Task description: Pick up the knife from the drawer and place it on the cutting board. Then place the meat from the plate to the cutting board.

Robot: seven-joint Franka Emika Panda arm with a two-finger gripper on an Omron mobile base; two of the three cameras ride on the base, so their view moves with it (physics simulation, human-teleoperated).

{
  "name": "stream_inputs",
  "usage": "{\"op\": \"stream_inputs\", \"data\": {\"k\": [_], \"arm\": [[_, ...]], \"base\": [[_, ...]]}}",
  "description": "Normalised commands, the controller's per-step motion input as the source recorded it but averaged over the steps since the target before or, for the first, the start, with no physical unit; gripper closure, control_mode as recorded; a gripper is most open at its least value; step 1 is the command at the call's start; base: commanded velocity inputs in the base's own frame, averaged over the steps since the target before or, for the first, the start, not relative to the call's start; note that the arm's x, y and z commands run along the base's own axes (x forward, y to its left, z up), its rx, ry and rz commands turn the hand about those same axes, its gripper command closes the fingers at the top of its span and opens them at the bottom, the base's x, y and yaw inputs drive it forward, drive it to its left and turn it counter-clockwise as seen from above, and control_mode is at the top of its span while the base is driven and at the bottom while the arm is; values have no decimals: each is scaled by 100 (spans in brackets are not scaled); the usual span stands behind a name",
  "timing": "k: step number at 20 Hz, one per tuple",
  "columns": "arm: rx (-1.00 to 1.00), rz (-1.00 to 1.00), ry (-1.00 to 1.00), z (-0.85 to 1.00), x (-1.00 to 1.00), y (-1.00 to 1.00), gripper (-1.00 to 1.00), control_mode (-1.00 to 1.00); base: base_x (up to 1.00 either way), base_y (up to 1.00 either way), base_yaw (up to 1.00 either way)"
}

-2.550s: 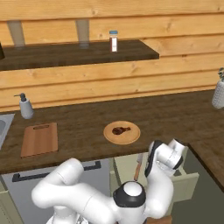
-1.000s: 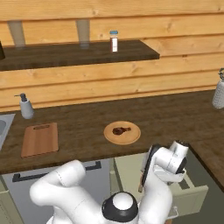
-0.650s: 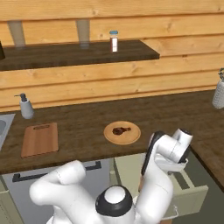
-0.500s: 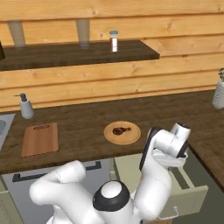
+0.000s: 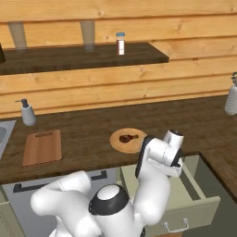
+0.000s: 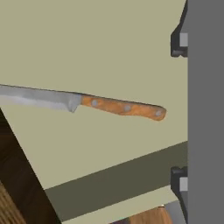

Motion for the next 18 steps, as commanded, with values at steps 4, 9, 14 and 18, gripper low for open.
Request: {"op": "stream_inputs", "data": {"k": [4, 9, 14, 18], "arm": [[0, -11, 0, -32, 0, 23, -100, -100], [-2, -1, 3, -44, 9, 8, -100, -100], [-15, 0, 3, -39, 23, 0, -100, -100], [-11, 0, 0, -38, 15, 0, -100, -100]], "base": [[0, 0, 0], [0, 0, 0], [0, 0, 0], [0, 0, 0]]}}
